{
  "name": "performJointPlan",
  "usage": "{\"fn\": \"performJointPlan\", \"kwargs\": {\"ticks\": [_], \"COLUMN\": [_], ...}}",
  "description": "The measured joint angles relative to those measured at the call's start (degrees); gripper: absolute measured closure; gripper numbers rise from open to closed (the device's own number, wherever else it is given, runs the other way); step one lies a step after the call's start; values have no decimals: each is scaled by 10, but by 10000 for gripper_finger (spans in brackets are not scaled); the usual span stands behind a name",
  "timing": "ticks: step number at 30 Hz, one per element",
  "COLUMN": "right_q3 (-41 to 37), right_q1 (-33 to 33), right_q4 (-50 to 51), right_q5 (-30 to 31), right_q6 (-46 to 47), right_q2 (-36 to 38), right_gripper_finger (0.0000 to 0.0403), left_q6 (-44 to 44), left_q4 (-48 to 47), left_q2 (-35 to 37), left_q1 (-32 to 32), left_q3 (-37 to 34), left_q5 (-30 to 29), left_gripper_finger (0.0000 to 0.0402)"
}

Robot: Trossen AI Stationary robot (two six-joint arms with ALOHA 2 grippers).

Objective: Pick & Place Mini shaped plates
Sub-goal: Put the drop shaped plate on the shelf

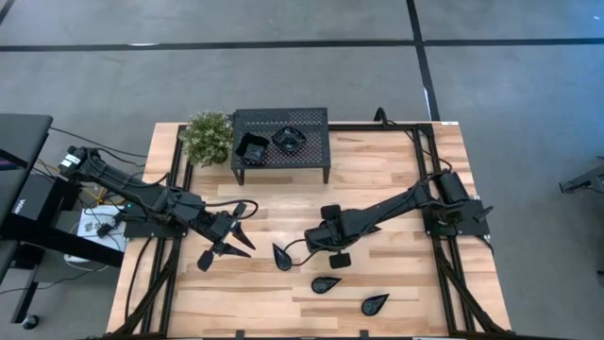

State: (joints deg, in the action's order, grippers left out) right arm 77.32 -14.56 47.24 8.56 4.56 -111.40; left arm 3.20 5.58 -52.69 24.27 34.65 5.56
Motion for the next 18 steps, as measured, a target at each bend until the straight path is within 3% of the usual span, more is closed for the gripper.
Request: {"fn": "performJointPlan", "kwargs": {"ticks": [18], "right_q3": [0], "right_q1": [15], "right_q4": [-26], "right_q5": [32], "right_q6": [-75], "right_q2": [-15], "right_gripper_finger": [332], "left_q6": [0], "left_q4": [0], "left_q2": [0], "left_q1": [0], "left_q3": [0], "left_q5": [0], "left_gripper_finger": [302]}}
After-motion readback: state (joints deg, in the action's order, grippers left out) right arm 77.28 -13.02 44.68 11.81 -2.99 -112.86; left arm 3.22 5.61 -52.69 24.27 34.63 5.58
